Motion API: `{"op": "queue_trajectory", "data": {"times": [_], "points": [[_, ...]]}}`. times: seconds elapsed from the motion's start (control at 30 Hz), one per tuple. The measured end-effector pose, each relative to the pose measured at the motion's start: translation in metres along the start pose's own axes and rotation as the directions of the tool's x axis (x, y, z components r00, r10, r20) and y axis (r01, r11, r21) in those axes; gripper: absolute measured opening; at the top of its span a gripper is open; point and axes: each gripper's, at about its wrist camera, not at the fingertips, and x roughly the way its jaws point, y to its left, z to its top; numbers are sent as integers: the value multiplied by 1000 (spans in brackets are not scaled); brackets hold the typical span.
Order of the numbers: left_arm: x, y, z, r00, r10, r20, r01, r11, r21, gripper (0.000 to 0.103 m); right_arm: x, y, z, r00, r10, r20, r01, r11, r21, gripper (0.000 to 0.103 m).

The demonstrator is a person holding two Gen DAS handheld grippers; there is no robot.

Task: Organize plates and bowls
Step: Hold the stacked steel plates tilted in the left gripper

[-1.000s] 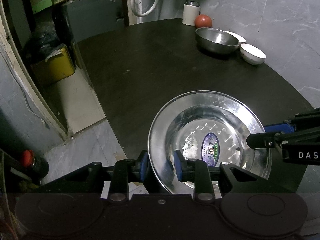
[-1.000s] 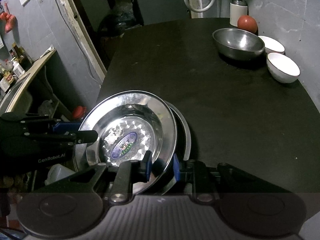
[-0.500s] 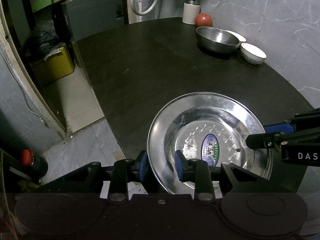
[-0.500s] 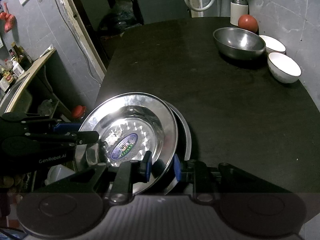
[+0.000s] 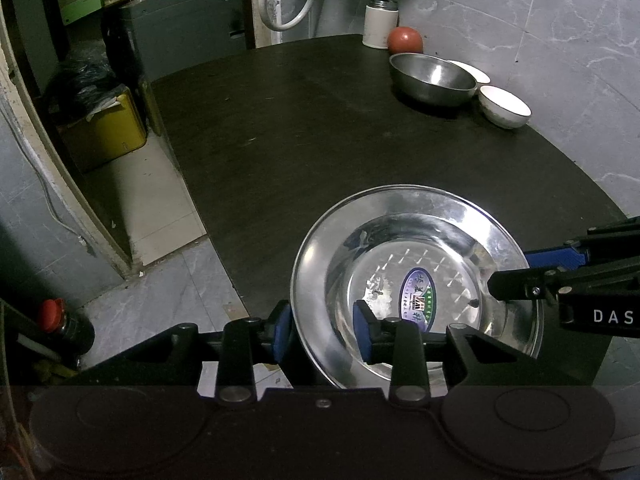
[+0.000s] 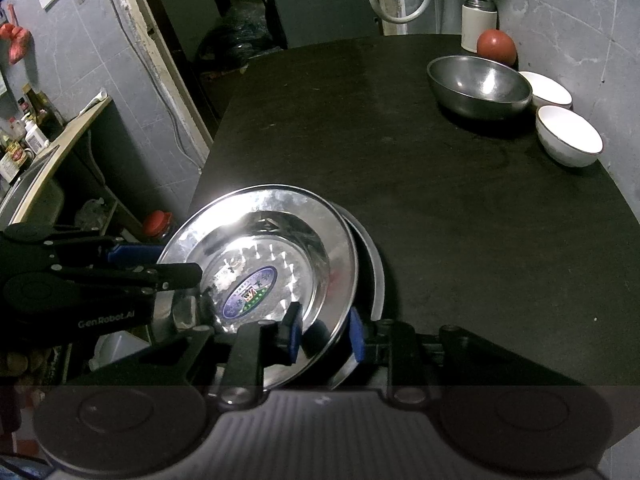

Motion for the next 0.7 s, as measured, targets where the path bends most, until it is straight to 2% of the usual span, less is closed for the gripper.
{"op": "queue_trajectory", "data": {"times": [0.7], "points": [[0,1,0,1000,-3,-1,3,1000,1,36,-2,4,-2,1000,-9,6,9,1000,-20,33]]}}
